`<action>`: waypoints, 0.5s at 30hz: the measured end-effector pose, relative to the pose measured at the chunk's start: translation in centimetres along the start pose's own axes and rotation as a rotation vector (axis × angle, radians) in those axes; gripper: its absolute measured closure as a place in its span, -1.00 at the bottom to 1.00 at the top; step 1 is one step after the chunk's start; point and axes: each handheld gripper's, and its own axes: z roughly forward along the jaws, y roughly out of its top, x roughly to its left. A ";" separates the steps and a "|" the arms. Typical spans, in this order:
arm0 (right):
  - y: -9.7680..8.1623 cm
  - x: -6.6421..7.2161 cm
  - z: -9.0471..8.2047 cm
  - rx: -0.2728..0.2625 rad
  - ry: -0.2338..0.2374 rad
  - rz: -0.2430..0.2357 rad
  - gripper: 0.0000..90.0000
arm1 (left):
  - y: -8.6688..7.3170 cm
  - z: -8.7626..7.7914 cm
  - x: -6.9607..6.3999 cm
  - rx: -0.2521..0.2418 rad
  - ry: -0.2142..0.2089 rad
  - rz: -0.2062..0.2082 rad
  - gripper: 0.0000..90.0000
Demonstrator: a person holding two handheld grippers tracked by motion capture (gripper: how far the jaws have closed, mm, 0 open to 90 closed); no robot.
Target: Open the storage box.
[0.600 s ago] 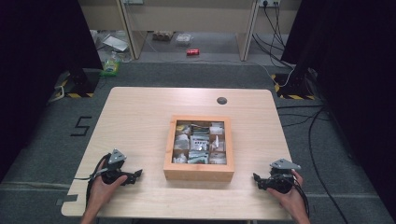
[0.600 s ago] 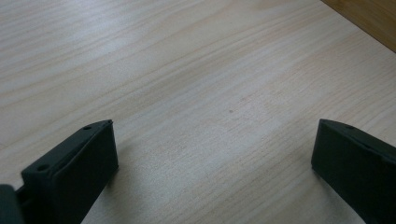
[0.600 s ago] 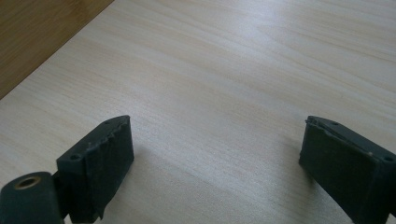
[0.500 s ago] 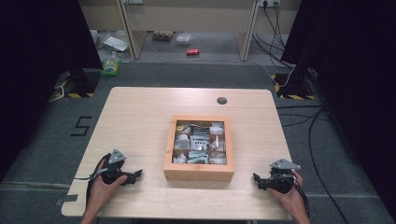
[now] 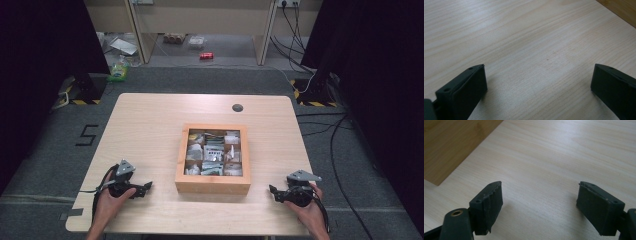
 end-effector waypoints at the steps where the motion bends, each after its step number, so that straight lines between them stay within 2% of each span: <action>1: 0.1 0.1 -0.1 -0.006 0.003 -0.008 -0.53 | 0.0 0.0 0.0 0.000 0.000 0.001 -1.00; 6: 0.5 1.1 -0.7 -0.031 0.033 -0.011 -0.46 | 0.0 0.0 0.0 0.000 0.000 0.001 -1.00; 10: 0.9 1.9 -1.3 -0.049 0.058 -0.009 -0.33 | 0.0 0.0 0.0 0.001 -0.001 0.002 -1.00; 15: 0.7 3.2 -2.1 -0.067 0.087 -0.032 -0.26 | 0.0 0.0 0.0 0.000 0.000 0.001 -1.00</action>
